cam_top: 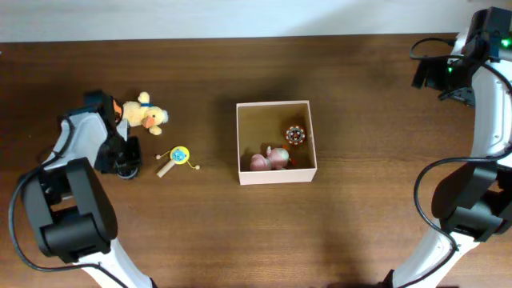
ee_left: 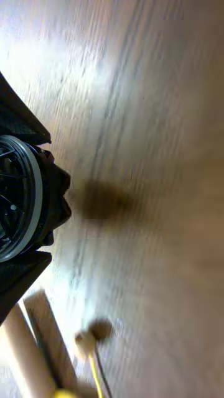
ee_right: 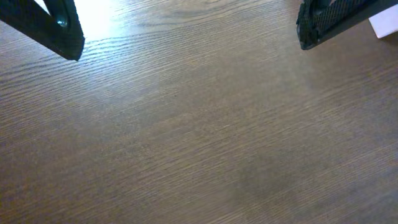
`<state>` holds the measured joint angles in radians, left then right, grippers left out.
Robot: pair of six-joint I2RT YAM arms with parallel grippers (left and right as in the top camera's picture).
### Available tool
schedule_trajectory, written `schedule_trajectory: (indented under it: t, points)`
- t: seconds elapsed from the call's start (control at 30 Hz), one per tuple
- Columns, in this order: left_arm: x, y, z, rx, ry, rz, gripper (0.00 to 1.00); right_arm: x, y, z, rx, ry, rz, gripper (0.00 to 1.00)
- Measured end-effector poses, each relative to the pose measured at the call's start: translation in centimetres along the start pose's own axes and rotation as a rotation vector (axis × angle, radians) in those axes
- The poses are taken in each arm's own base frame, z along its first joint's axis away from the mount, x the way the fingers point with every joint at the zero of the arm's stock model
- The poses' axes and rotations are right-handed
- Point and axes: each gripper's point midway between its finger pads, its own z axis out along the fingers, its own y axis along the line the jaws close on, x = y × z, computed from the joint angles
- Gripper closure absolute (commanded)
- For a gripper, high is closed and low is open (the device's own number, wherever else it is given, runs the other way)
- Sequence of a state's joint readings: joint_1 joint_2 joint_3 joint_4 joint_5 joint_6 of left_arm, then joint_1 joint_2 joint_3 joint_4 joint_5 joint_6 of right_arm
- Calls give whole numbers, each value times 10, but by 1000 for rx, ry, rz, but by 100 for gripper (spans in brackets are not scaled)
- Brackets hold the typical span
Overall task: Pack container
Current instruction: 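Lower the left gripper and close on the black lid, then lift the black lid and carry it over the pink box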
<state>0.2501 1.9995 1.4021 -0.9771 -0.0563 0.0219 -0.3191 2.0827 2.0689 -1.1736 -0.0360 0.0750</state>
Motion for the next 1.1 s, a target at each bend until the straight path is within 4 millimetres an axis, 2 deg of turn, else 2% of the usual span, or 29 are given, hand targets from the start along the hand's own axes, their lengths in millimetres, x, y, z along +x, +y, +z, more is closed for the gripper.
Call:
schedule_trajectory:
  t: [0.2, 0.3, 0.43, 0.6, 0.73, 0.9, 1.0, 1.1]
  points:
    - [-23, -5, -37, 0, -45, 17, 62, 0, 0, 0, 0, 0, 0, 1]
    - [-43, -17, -65, 1, -112, 47, 62, 0, 0, 0, 0, 0, 0, 1]
    - [-71, -44, -110, 9, -235, 101, 62, 0, 0, 0, 0, 0, 0, 1]
    - [-96, -96, -164, 36, -399, 200, 63, 0, 0, 0, 0, 0, 0, 1]
    - [-102, -143, -193, 68, -499, 288, 63, 0, 0, 0, 0, 0, 0, 1]
    - [-97, -211, -217, 121, -600, 410, 68, 0, 0, 0, 0, 0, 0, 1]
    - [-86, -254, -226, 164, -647, 468, 68, 0, 0, 0, 0, 0, 0, 1]
    - [-73, -288, -233, 209, -672, 492, 68, 0, 0, 0, 0, 0, 0, 1]
